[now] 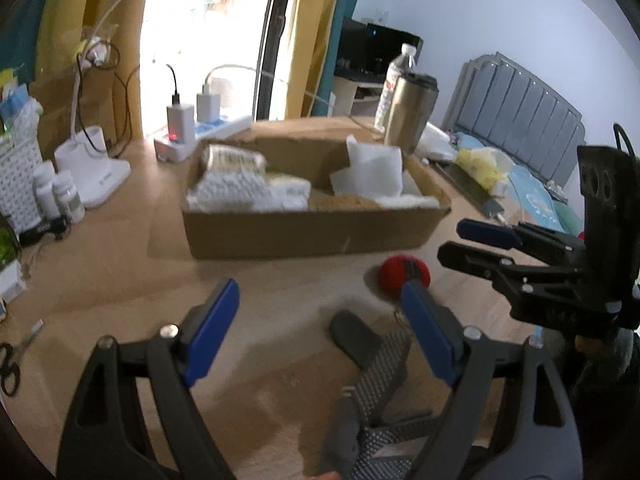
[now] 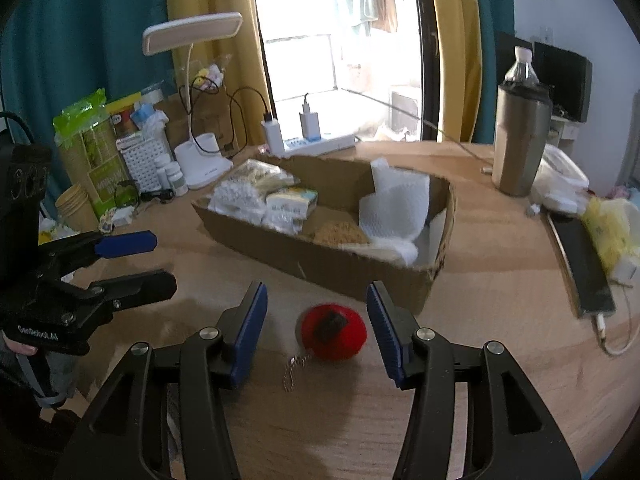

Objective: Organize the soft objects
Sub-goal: 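Grasp the red round plush keychain with the right tool while the left tool grasps the grey dotted sock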

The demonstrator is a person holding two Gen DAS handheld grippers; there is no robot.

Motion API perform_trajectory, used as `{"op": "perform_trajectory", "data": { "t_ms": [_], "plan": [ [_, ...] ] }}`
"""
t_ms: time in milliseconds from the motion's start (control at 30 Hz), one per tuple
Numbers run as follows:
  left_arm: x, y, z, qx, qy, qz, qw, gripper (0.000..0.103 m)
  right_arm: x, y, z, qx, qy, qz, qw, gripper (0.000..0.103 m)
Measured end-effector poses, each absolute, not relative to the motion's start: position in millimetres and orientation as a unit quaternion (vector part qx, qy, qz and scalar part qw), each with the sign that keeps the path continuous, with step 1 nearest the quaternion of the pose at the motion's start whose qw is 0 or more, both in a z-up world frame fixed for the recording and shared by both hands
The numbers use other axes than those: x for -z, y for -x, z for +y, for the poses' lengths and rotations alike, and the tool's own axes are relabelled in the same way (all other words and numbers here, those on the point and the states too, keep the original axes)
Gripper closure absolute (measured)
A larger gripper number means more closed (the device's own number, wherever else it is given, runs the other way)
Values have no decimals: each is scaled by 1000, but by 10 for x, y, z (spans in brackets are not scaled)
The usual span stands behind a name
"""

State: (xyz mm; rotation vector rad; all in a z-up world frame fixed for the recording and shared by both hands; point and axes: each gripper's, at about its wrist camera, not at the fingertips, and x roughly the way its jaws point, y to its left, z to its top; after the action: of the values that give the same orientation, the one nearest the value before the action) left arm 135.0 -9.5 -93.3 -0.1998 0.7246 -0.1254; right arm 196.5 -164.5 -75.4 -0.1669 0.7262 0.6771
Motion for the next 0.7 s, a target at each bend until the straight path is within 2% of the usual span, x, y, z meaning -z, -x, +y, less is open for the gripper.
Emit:
{"op": "perform_trajectory", "data": {
  "t_ms": [700],
  "plan": [
    [1423, -1220, -515, 85, 53, 401, 911, 20, 1088, -1878, -1786, -304, 64, 379, 872, 48]
  ]
}}
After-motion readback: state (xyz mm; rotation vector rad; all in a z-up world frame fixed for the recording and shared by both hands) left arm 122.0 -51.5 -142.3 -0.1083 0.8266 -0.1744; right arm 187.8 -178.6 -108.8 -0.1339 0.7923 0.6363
